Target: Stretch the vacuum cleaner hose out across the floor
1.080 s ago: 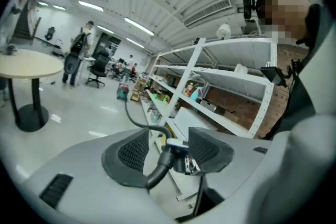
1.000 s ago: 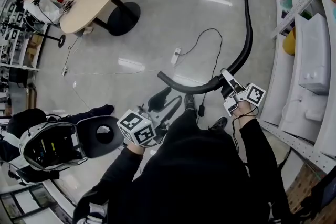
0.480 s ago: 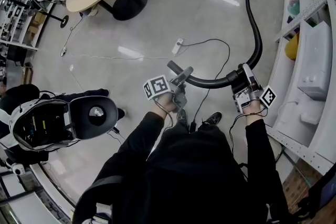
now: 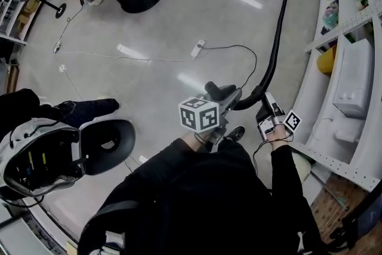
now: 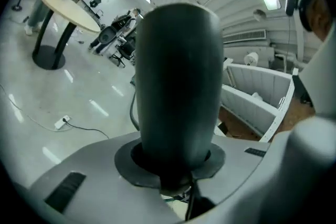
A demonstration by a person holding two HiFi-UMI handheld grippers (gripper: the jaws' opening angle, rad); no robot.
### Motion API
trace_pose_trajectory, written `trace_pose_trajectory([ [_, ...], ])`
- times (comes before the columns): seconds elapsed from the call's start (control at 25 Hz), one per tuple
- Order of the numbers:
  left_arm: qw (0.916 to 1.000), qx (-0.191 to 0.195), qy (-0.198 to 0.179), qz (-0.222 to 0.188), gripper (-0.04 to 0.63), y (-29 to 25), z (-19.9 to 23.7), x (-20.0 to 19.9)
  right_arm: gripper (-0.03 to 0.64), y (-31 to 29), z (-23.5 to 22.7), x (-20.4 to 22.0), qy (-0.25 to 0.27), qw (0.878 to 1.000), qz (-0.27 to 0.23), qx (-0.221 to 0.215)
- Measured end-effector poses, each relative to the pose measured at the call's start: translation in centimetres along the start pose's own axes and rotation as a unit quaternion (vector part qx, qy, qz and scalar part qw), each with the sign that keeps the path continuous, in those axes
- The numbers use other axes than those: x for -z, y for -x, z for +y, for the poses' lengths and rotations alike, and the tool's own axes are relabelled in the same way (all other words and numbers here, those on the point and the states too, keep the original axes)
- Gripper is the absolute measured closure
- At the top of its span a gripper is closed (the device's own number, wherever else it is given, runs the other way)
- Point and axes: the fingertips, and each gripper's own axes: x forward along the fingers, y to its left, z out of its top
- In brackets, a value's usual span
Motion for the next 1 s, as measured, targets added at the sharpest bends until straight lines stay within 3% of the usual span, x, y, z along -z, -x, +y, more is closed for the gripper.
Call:
trace_pose_trajectory([
  [0.08, 0.9996, -0.028, -0.006, 0.007, 0.488, 1.0, 1.4, 1.0, 0.368, 1.7, -2.0, 3.5, 0.072, 0.993, 0.050, 0.075],
  [0.12, 0.9993, -0.035, -0.005, 0.009, 0.488, 1.5, 2.1, 1.2, 0.368, 2.6, -2.6, 5.3, 0.123, 0.982, 0.077, 0.117],
  [0.16, 0.9991, -0.040, -0.005, 0.012, 0.488, 2.0, 2.9, 1.4, 0.368, 3.4, -2.6, 7.0, 0.186, 0.965, 0.105, 0.153],
  [0.24, 0.9983, -0.051, -0.018, 0.021, 0.488, 2.6, 4.3, 1.7, 0.368, 4.0, -1.4, 10.1, 0.336, 0.908, 0.157, 0.192],
  [0.32, 0.9970, -0.056, -0.037, 0.039, 0.488, 2.5, 5.4, 2.7, 0.368, 3.5, 1.1, 12.6, 0.491, 0.828, 0.195, 0.190],
  [0.36, 0.9962, -0.054, -0.045, 0.050, 0.488, 2.3, 5.6, 3.4, 0.368, 3.0, 2.3, 13.7, 0.564, 0.777, 0.211, 0.183],
  [0.44, 0.9942, -0.046, -0.067, 0.071, 0.488, 1.9, 5.3, 4.6, 0.368, 1.8, 4.0, 15.8, 0.692, 0.658, 0.239, 0.175],
  [0.52, 0.9912, -0.040, -0.092, 0.087, 0.488, 1.3, 4.4, 5.5, 0.368, 0.7, 4.6, 16.9, 0.785, 0.541, 0.251, 0.169],
  [0.56, 0.9901, -0.034, -0.100, 0.092, 0.488, 1.0, 3.8, 5.8, 0.368, 0.1, 4.7, 17.2, 0.815, 0.496, 0.251, 0.163],
  [0.6, 0.9896, -0.026, -0.102, 0.098, 0.488, 0.7, 3.0, 6.1, 0.367, -0.3, 4.7, 17.4, 0.834, 0.466, 0.251, 0.156],
  [0.64, 0.9895, -0.016, -0.100, 0.103, 0.488, 0.5, 2.2, 6.4, 0.367, -0.6, 4.7, 17.6, 0.844, 0.449, 0.252, 0.148],
  [0.8, 0.9884, 0.029, -0.074, 0.130, 0.485, -0.6, -1.1, 8.3, 0.376, 0.1, 4.0, 17.5, 0.852, 0.429, 0.266, 0.142],
  [0.88, 0.9868, 0.041, -0.065, 0.143, 0.474, -1.5, -2.7, 9.9, 0.449, 1.9, 3.4, 17.1, 0.846, 0.432, 0.276, 0.144],
  [1.0, 0.9814, 0.040, -0.059, 0.179, 0.442, -3.0, -4.9, 14.3, 0.453, 6.0, 1.3, 15.3, 0.835, 0.440, 0.291, 0.154],
])
